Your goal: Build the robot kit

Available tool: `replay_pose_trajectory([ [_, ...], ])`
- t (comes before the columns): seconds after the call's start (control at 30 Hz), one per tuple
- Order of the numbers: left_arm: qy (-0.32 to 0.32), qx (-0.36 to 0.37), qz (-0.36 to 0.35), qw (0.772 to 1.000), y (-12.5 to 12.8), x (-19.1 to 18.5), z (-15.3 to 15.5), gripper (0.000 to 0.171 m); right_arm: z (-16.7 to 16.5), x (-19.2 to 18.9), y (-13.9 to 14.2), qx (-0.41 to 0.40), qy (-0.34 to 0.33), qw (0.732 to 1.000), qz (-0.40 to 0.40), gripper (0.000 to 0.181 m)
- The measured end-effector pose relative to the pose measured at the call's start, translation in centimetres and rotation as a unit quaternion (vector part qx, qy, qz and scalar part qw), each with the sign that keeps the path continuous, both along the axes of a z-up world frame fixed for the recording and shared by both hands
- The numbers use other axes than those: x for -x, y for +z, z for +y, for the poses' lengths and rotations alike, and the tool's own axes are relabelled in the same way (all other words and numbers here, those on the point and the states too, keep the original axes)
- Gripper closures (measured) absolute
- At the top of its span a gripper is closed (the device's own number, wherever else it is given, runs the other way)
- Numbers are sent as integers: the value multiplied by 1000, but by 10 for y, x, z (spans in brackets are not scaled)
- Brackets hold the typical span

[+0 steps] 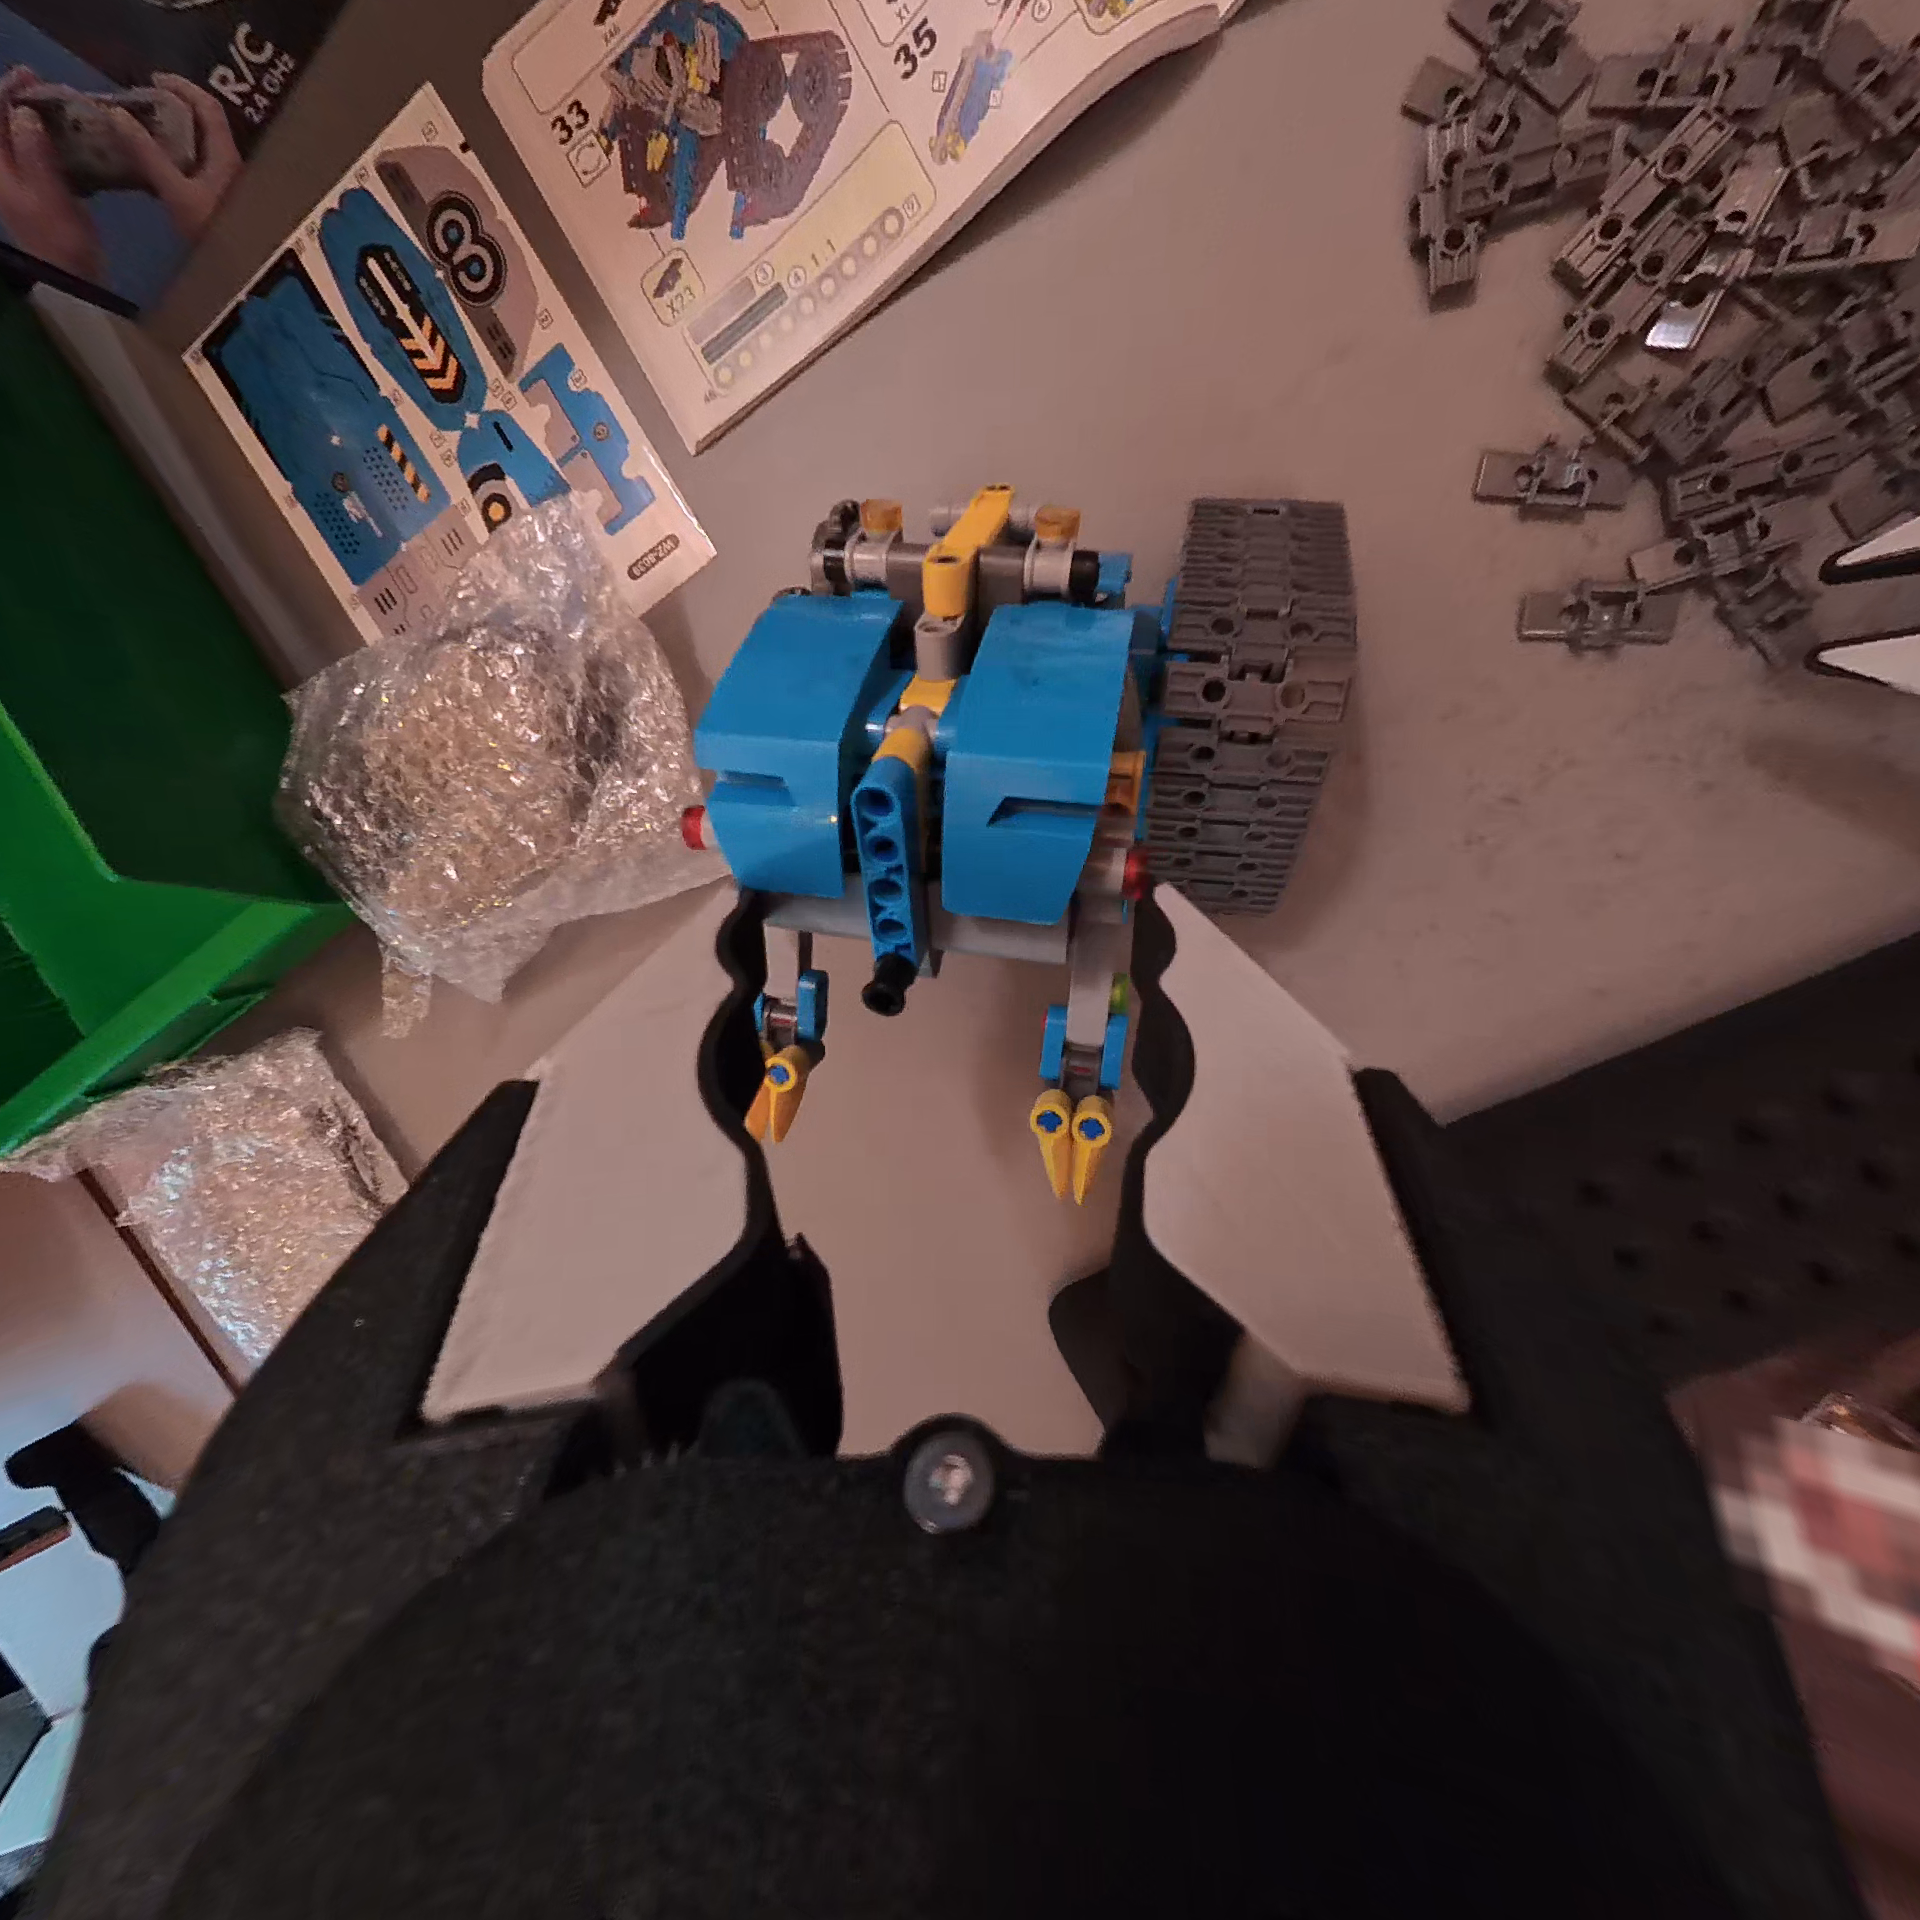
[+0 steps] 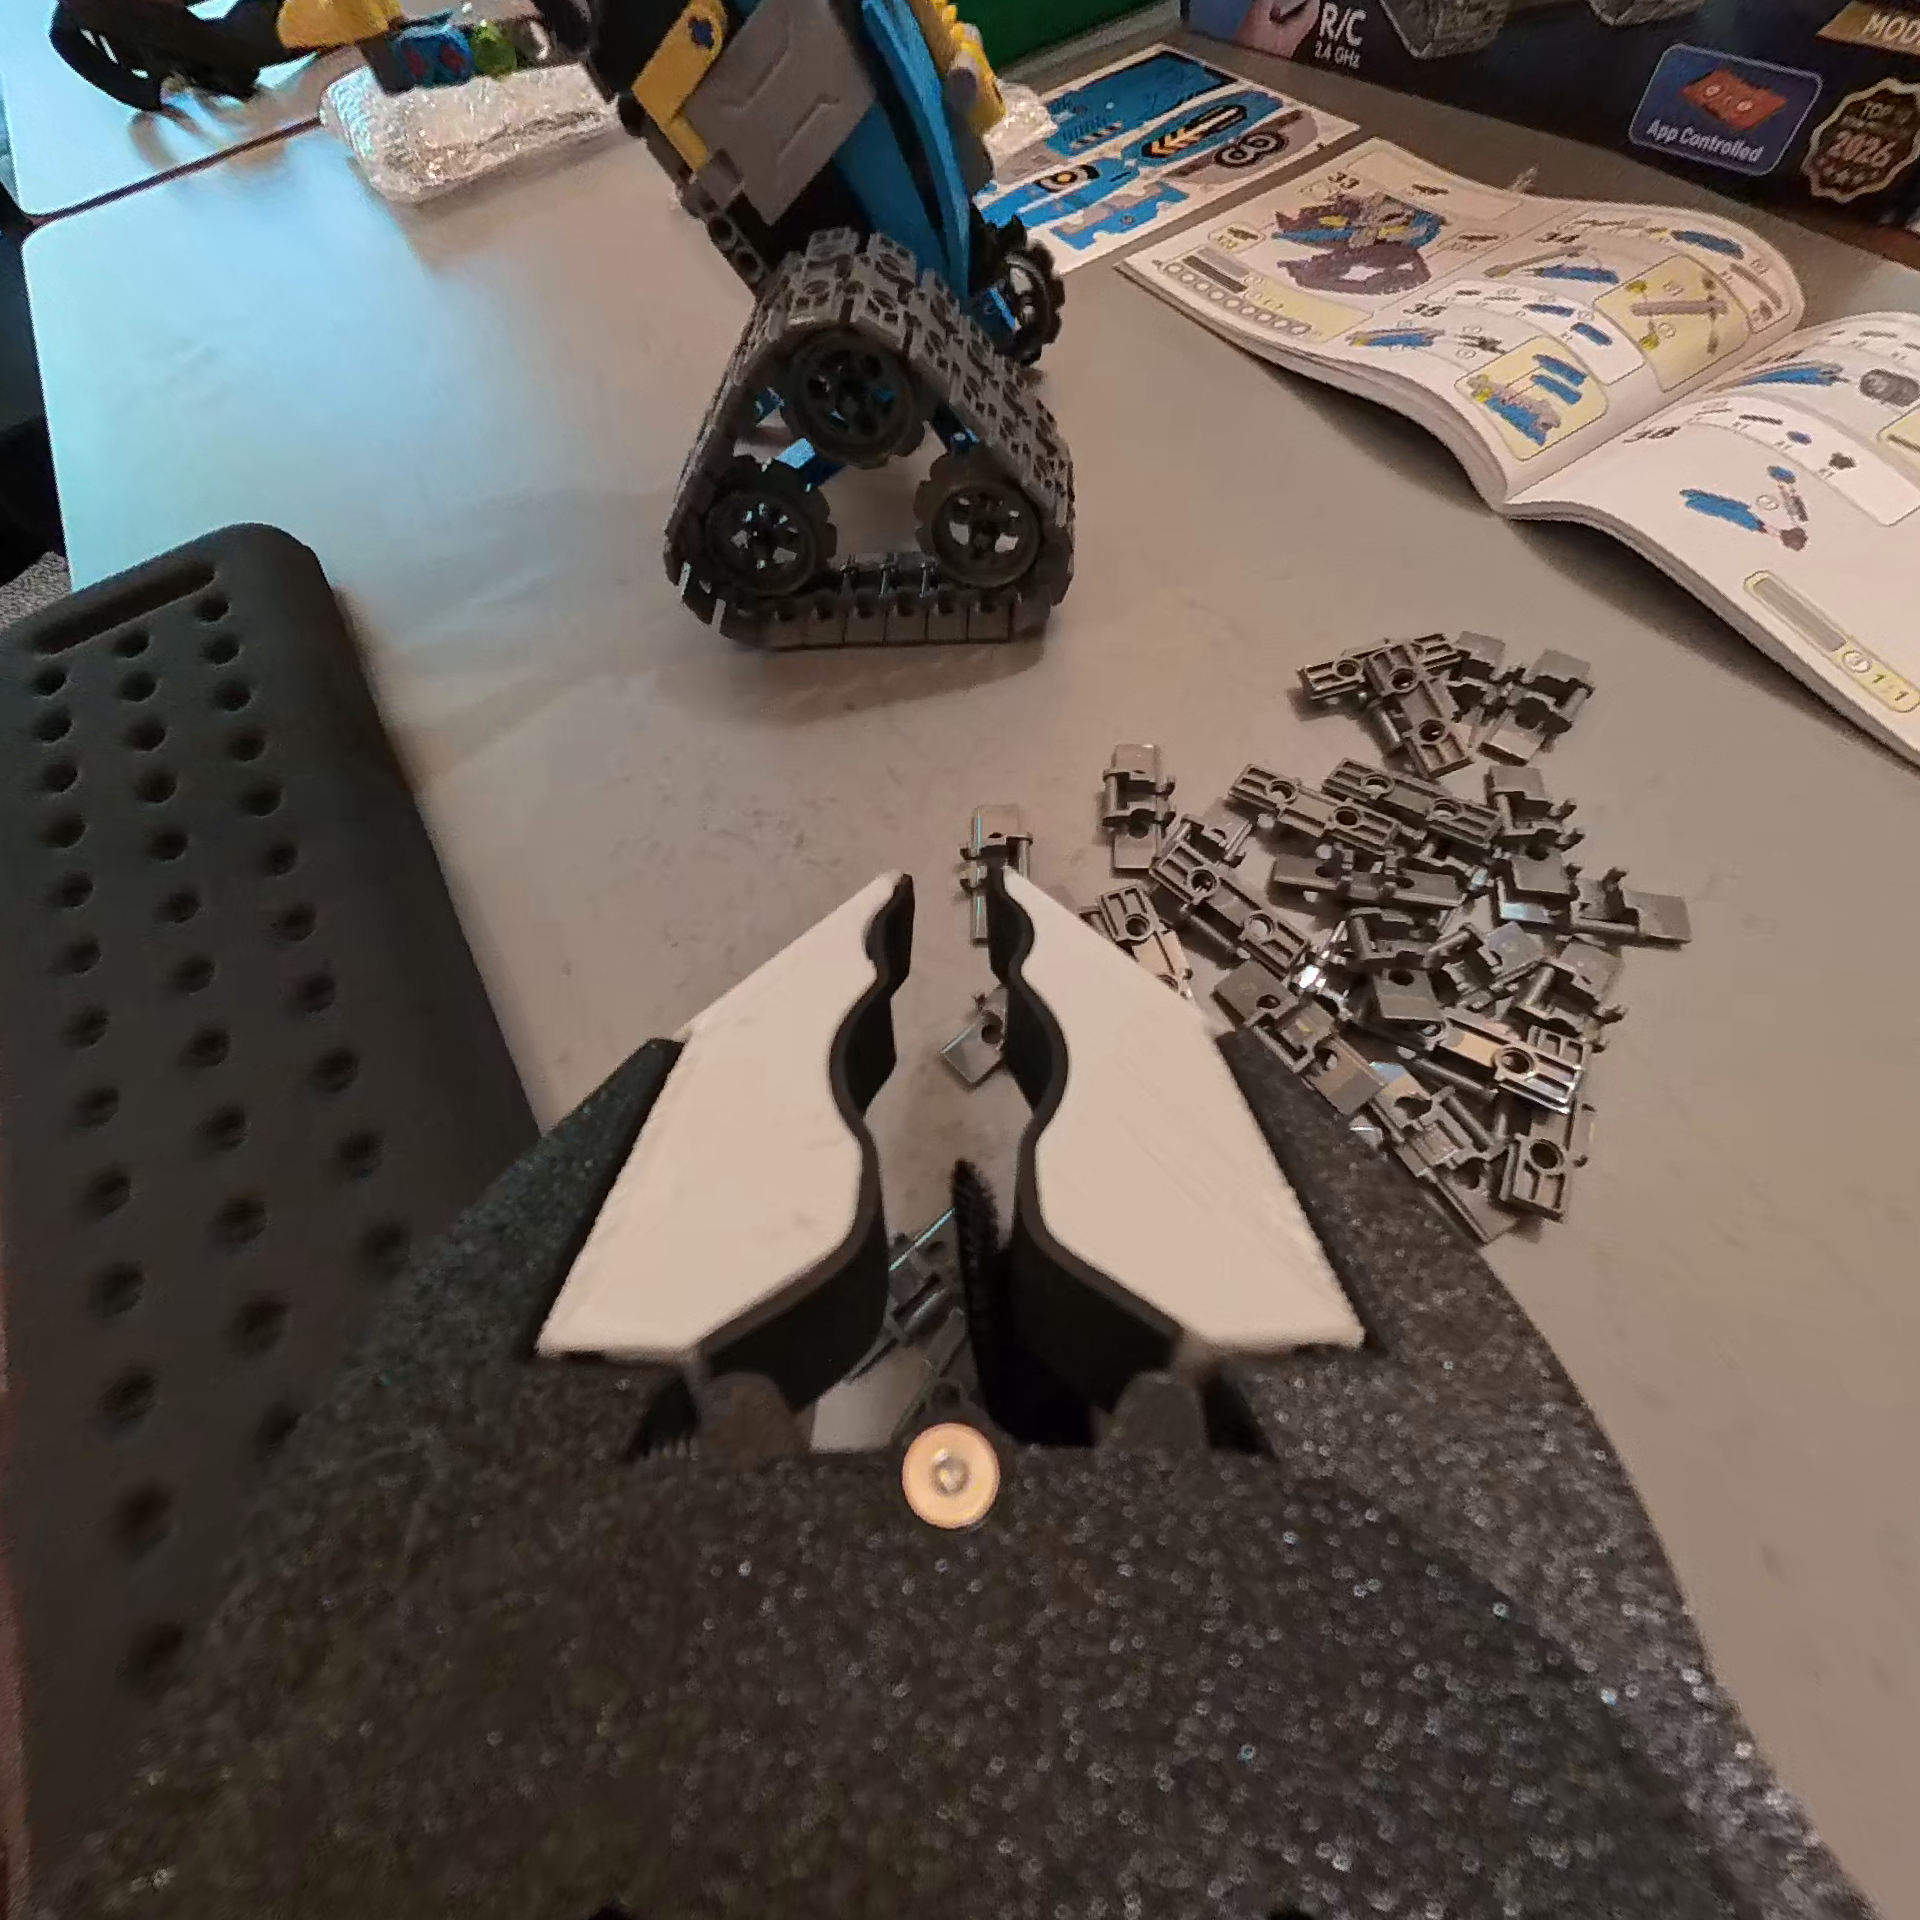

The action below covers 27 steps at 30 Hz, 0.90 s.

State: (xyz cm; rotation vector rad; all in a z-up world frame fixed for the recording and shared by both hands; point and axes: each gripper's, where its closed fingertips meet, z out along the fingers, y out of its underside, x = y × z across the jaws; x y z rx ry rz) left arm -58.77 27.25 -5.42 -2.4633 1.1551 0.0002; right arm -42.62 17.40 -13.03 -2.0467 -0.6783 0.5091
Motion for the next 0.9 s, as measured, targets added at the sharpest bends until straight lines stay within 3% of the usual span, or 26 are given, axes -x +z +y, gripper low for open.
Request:
replay_pose_trajectory([
  [0.17,-20,-25,22,999,-2,1,4,101,0,0,-2,5,2,1000,-1,167],
  [0.4,20,-19,-44,999,0,-5,1,100,0,1,-3,10,5,1000,-3,167],
  [0.5,25,23,-97,995,5,-16,-15,89,-1,1,-4,10,5,1000,-5,167],
  [0.7,-27,82,-173,981,19,-39,-58,89,-1,1,-4,11,5,1000,-6,167],
  [0.8,-75,41,-196,977,44,-34,-65,90,-2,1,-4,8,5,1000,-8,167],
  [0.9,-128,-48,-242,961,75,-8,-48,92,-2,7,2,-11,16,1000,-7,159],
])
